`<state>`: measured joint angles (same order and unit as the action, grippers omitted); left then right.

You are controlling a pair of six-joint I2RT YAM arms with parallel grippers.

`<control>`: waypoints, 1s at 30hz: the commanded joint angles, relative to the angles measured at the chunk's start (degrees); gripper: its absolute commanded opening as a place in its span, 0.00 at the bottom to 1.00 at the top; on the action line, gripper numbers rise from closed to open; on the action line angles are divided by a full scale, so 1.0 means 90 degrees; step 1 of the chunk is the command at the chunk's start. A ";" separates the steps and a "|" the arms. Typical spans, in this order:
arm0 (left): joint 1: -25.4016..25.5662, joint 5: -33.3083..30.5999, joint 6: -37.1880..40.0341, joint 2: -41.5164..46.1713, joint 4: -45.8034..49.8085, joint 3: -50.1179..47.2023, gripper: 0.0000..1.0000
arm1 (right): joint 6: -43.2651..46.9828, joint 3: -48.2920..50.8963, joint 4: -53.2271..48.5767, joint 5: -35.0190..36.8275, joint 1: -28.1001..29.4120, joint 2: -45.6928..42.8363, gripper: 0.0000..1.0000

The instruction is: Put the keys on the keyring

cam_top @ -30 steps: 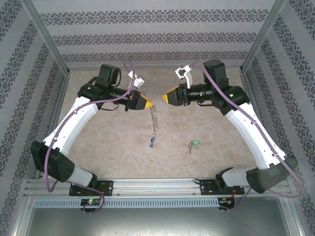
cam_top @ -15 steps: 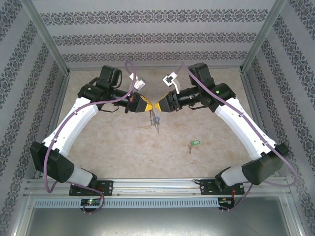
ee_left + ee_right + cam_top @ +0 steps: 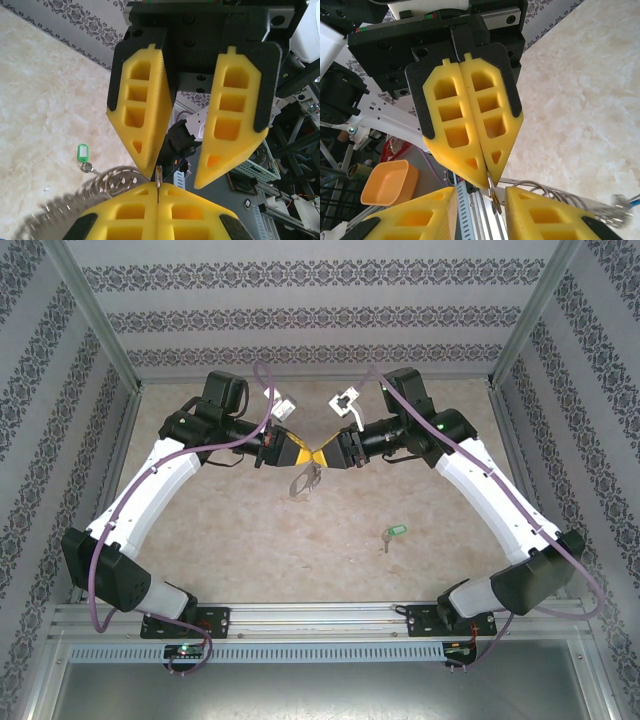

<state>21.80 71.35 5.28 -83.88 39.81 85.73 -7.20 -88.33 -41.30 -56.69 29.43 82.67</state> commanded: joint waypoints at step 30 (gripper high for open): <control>-0.0563 -0.0128 -0.7954 0.0281 -1.1291 -0.2723 0.32 | -0.4122 0.2411 0.6773 0.0620 -0.0269 -0.0997 0.00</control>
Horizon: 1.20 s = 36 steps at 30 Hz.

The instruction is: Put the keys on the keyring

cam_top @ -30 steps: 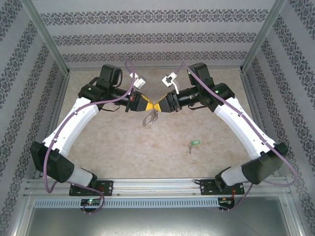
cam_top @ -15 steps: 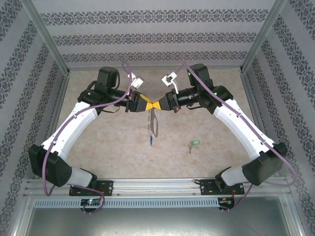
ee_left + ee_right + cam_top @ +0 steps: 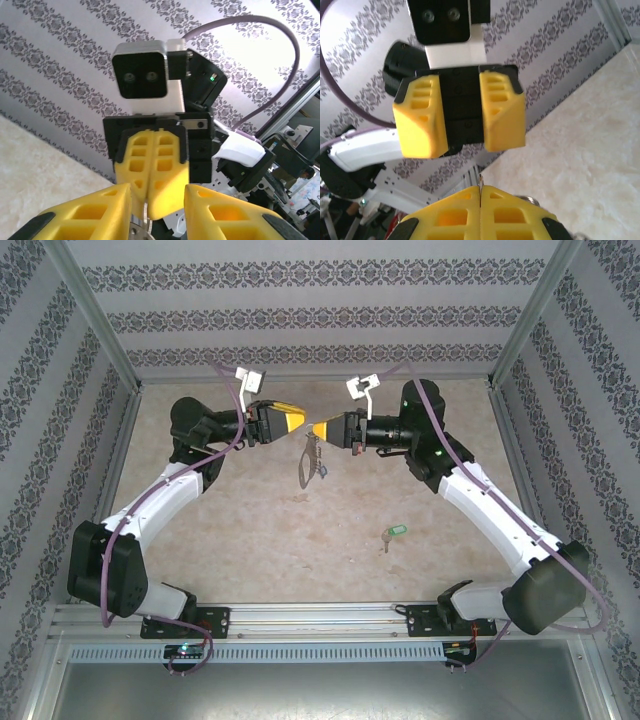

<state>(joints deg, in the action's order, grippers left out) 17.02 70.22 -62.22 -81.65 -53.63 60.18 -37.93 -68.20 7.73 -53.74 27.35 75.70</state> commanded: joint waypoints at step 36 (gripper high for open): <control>0.0413 0.0071 0.0162 -0.0234 0.0065 0.0375 0.30 | -0.1061 0.0666 0.2198 0.0707 0.0017 -0.0315 0.00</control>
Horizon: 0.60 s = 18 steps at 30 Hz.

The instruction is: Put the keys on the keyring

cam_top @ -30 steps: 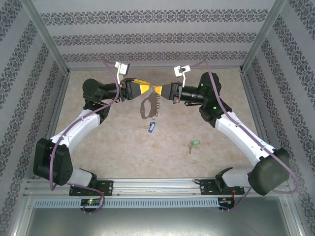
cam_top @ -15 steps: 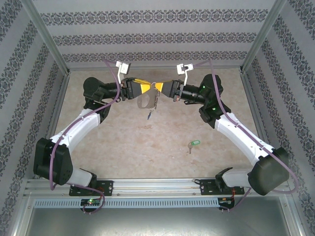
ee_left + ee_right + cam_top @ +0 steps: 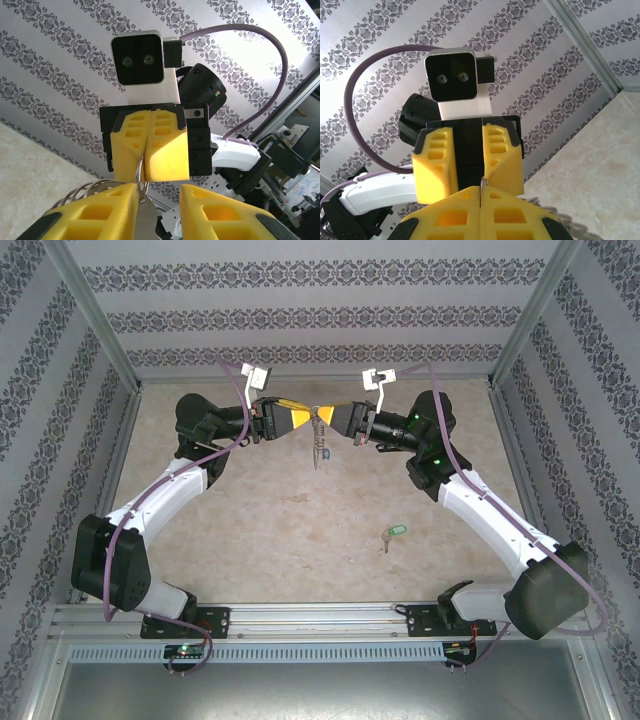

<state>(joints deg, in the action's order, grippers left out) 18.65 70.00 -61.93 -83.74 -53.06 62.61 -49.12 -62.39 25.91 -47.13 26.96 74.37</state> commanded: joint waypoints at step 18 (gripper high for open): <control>0.0232 -0.0064 0.0500 0.0075 0.0464 0.0064 0.30 | 0.0146 0.0146 0.0336 0.0042 0.0111 -0.0254 0.00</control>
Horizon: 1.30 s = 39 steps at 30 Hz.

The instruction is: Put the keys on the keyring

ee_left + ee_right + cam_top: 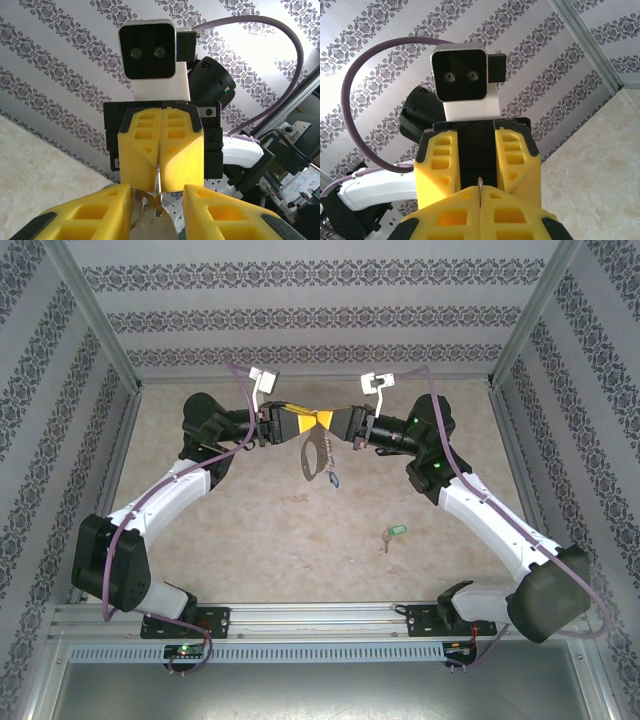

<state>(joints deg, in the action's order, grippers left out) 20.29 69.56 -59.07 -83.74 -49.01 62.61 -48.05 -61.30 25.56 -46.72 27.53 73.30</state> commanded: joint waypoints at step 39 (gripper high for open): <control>0.0392 0.0711 0.6055 0.0516 0.8395 0.2054 0.00 | 0.3556 -0.2132 -0.5838 -0.1453 -0.0115 0.0101 0.39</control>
<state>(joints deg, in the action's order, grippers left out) 22.94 73.56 -6.20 -79.07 25.80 78.56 -18.39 -78.65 -25.34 -57.19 25.80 73.63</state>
